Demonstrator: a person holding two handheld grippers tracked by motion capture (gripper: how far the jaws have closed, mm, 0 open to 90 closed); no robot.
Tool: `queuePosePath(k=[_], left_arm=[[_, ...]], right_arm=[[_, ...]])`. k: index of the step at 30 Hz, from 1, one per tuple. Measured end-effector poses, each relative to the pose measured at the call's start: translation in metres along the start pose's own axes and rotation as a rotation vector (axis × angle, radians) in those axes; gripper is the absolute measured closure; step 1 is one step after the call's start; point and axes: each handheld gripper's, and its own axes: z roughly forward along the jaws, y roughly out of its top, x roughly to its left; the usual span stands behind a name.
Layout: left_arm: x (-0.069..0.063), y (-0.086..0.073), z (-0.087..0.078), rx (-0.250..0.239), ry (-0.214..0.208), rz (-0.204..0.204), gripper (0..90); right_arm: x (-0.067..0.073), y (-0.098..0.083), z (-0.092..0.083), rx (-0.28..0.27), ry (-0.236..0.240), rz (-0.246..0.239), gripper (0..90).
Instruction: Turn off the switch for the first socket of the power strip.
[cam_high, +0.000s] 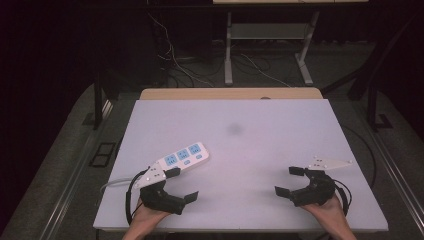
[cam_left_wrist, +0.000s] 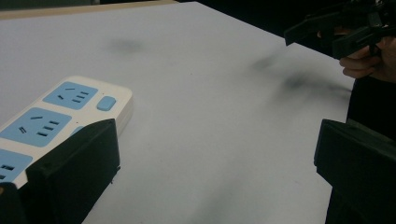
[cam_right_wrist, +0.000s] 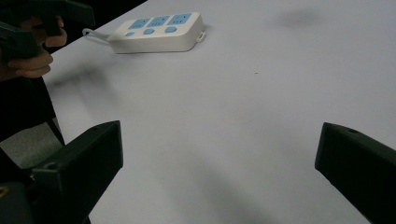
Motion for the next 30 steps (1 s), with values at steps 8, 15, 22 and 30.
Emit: queuePosePath(k=[8,15,22,30], left_arm=[[-0.0001,0.0002,-0.0003,-0.002,-0.006,-0.001,0.0],[0.0002,0.0006,0.0002,0.000,-0.012,-0.003,0.0],[-0.0014,0.0021,0.0005,0.005,-0.011,0.000,0.0],[-0.0019,0.0064,-0.0008,0.014,-0.003,0.005,0.0]], right_arm=[[-0.0008,-0.0007,-0.0003,0.002,0.002,0.005,0.7],[-0.0019,-0.0005,-0.0013,0.003,0.002,0.007,0.7],[-0.0028,-0.0009,-0.0027,0.006,-0.003,0.012,0.7],[-0.0034,-0.0015,-0.0029,0.011,-0.005,0.016,0.7]])
